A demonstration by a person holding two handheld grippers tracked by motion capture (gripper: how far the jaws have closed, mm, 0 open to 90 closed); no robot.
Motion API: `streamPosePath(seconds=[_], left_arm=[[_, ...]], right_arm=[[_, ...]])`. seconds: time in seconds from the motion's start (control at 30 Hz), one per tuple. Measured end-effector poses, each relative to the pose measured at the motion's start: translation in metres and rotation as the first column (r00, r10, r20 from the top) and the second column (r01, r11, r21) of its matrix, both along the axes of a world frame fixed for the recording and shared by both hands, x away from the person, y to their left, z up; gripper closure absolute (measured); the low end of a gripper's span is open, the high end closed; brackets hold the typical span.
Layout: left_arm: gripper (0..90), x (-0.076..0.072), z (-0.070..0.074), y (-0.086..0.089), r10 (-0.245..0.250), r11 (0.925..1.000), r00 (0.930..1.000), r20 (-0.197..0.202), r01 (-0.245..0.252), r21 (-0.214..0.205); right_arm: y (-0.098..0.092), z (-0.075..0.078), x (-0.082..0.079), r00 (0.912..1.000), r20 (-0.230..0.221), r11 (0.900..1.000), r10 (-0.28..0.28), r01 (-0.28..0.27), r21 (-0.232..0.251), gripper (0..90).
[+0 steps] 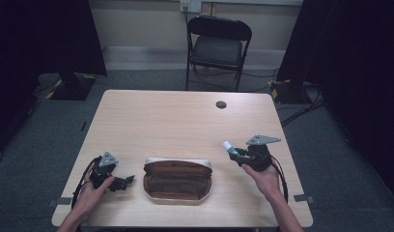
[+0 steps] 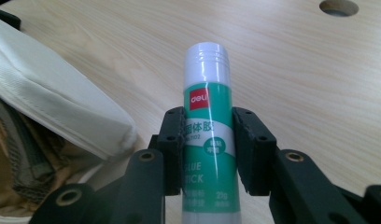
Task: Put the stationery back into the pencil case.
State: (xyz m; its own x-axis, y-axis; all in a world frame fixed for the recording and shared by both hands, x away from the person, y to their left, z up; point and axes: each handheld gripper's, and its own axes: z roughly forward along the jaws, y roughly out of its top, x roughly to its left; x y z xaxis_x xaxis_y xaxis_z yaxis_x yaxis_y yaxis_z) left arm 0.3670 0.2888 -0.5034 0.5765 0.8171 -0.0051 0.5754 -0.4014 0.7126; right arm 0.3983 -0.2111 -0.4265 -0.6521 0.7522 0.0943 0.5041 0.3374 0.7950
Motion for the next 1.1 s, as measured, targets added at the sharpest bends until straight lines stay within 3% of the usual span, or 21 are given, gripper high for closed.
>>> streamPosePath(seconds=[0.3,0.63,0.83,1.1], left_arm=[[0.0,0.000,0.000,0.000,0.000,1.0000,1.0000,0.000,0.000,0.000],[0.0,0.000,0.000,0.000,0.000,1.0000,1.0000,0.000,0.000,-0.001],[0.0,0.000,0.000,0.000,0.000,1.0000,1.0000,0.000,0.000,-0.001],[0.0,0.000,0.000,0.000,0.000,1.0000,1.0000,0.000,0.000,0.000]], right_arm=[[0.005,0.020,-0.009,0.9985,0.042,0.9988,0.035,-0.036,0.033,66.1],[0.011,0.052,-0.024,0.9909,0.099,0.9937,0.091,-0.097,0.056,66.1],[0.023,0.067,-0.035,0.9805,0.135,0.9862,0.142,-0.152,0.065,66.0],[0.046,0.075,-0.048,0.9618,0.160,0.9709,0.222,-0.233,0.054,66.1]])
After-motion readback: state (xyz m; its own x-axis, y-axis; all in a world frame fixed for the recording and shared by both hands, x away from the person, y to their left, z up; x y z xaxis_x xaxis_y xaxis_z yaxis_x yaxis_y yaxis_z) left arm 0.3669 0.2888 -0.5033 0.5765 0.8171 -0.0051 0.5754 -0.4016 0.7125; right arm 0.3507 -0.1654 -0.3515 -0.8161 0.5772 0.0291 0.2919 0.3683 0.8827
